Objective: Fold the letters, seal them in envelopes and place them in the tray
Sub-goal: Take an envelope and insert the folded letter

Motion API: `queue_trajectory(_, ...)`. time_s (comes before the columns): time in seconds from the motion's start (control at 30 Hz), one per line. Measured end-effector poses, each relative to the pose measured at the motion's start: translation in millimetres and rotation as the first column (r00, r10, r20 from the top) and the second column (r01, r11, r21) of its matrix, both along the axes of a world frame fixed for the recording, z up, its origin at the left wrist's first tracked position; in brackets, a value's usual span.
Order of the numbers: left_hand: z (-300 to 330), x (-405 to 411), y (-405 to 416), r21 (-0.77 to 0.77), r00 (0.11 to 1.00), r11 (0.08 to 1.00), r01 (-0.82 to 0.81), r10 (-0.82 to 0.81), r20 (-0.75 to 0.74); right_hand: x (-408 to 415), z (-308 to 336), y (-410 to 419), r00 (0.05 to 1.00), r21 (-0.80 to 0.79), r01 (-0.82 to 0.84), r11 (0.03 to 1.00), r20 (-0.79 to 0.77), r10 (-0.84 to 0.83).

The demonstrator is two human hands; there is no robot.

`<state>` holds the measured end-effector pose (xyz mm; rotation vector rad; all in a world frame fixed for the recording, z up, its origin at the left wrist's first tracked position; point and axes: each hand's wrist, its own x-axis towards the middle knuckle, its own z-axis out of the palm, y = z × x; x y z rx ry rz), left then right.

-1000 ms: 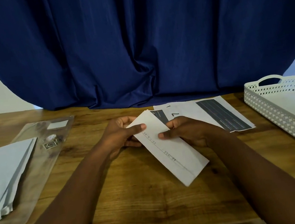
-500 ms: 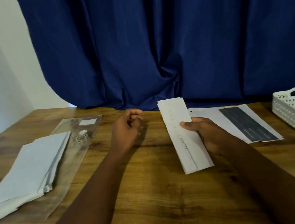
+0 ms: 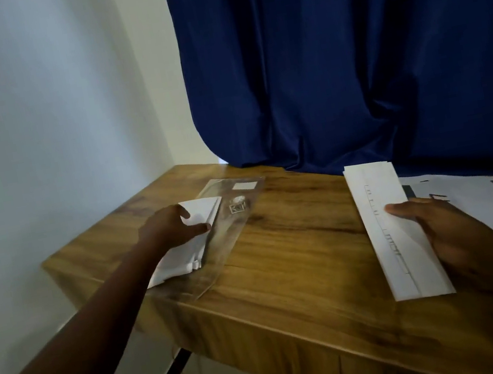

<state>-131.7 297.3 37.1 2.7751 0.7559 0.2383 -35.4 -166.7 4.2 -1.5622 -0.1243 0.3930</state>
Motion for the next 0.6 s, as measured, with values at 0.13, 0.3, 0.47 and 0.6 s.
queue_trajectory(0.13,-8,-7,10,0.032,0.995,0.999,-0.023,0.026,-0.099,-1,0,4,1.0,-0.008,0.001,1.0,-0.008,-0.001)
queue_trajectory(0.3,-1,-3,12,0.054,0.993,0.999,-0.009,0.016,-0.119,0,-2,1,1.0,0.011,0.006,1.0,-0.023,-0.006)
queue_trajectory(0.47,15,-5,20,-0.061,0.997,0.997,-0.051,0.047,-0.055,-2,-2,1,1.0,0.006,0.003,1.0,-0.023,-0.003)
queue_trajectory(0.6,57,-25,27,0.065,0.993,0.996,-0.055,0.048,0.105,-4,1,4,1.0,-0.009,-0.018,1.0,0.004,0.018)
